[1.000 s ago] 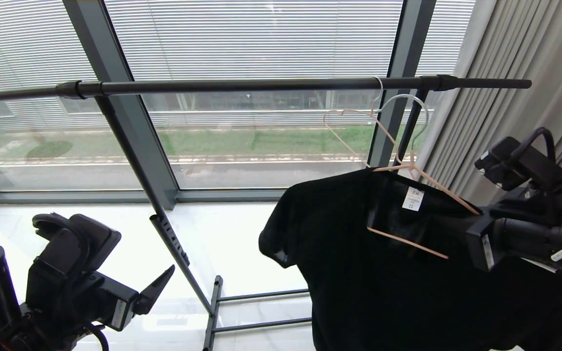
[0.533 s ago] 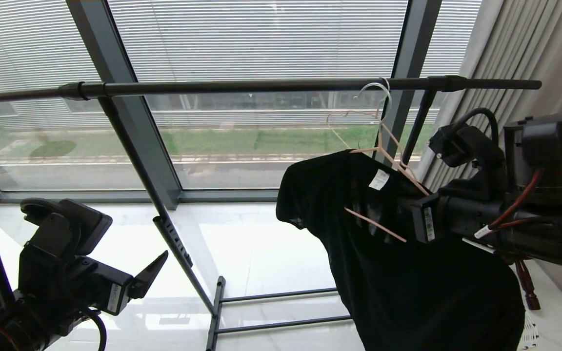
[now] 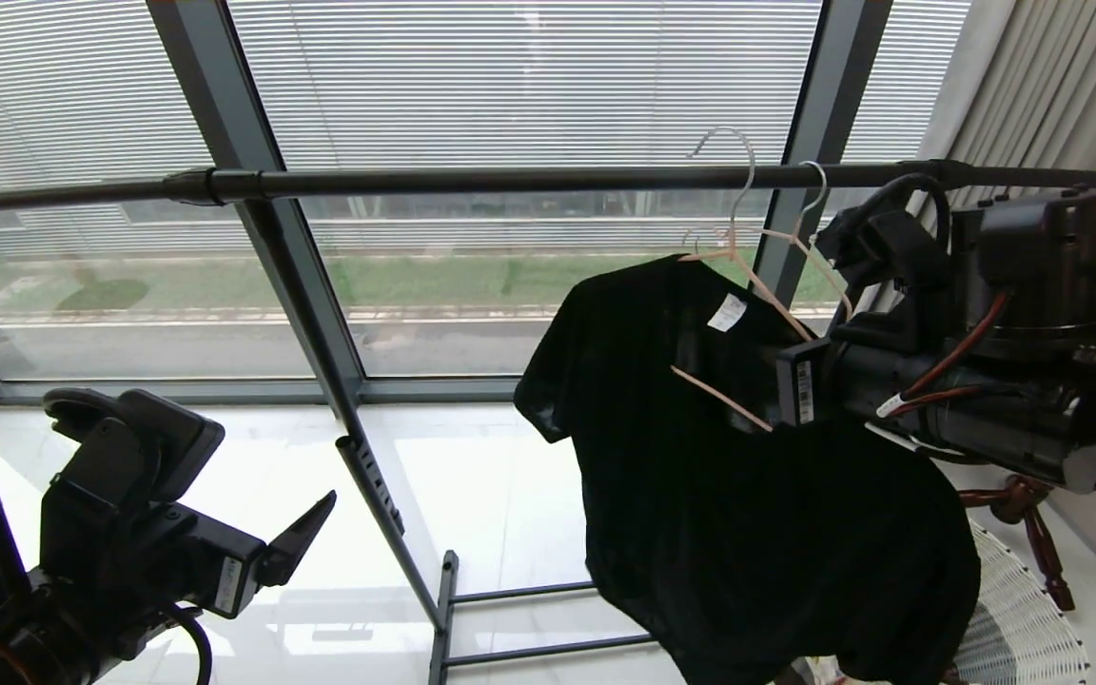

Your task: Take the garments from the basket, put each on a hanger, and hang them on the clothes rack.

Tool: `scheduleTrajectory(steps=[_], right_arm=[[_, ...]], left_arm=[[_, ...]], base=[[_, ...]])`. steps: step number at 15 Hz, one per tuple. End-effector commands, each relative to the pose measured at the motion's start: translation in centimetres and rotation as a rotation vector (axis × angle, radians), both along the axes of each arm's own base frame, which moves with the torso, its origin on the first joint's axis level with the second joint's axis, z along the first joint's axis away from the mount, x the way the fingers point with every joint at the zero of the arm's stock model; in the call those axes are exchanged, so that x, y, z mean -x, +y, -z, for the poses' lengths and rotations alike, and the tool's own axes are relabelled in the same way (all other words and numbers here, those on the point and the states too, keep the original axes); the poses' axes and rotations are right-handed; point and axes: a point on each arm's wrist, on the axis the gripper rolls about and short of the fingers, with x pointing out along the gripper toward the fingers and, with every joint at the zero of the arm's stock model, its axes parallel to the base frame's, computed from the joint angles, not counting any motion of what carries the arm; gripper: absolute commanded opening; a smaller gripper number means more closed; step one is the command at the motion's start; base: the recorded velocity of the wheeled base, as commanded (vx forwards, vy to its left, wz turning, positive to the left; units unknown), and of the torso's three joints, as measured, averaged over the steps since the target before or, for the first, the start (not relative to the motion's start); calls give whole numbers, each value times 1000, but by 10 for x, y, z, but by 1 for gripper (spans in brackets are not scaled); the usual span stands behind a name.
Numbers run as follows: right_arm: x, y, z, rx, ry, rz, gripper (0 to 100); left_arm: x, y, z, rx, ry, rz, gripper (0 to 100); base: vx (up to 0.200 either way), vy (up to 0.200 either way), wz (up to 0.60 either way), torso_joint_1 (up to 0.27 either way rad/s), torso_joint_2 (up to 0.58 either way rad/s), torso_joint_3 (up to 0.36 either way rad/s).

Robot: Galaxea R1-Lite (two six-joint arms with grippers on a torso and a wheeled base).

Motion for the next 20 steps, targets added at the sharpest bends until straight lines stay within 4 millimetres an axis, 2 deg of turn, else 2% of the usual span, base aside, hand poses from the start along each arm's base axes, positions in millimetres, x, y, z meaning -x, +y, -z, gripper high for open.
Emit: scheduleTrajectory(steps=[1,5,10,15,20], right_arm=[[-6,-3,3,7,7,20,0],[-16,-2,0,1,0,42,0],[-21,3,7,22,12,43,0],[-35,14,21,59,38,77,0],[-45,25,21,59,27,87,0]], left_arm=[[1,-3,0,-1,2,20,100],[3,-8,0,-3,2,55,100],[3,-10,0,0,0,65,100],[4,-10,0,-1,-1,65,100],[4,-10,0,-1,-1,67,100]], base=[[200,0,0,17,2,2],[200,0,0,6,2,-1],[0,0,0,0,0,0],[0,0,0,0,0,0],[0,0,0,0,0,0]])
